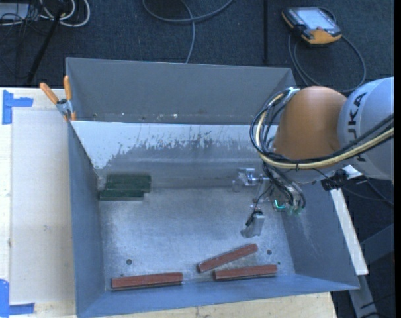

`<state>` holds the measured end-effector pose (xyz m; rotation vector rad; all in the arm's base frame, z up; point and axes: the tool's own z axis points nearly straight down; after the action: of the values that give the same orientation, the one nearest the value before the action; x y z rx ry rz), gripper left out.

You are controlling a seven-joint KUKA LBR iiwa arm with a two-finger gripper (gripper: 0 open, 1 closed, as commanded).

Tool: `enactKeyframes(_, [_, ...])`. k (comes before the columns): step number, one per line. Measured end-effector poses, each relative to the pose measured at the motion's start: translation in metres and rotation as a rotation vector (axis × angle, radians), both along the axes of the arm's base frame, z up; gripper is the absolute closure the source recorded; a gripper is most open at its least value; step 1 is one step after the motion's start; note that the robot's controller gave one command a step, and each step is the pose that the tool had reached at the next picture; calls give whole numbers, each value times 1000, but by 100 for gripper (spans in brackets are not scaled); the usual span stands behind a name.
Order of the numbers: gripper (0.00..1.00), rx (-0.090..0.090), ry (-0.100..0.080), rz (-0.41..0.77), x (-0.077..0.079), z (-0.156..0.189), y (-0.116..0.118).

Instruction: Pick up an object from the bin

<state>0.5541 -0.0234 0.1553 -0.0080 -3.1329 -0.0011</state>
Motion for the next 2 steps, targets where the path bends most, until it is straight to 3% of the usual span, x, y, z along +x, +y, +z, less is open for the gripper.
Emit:
enactKeyframes(1, [0,0,-7,1,2,4,0])
enactKeyframes(2, [0,0,-15,114,-17,-13,-14])
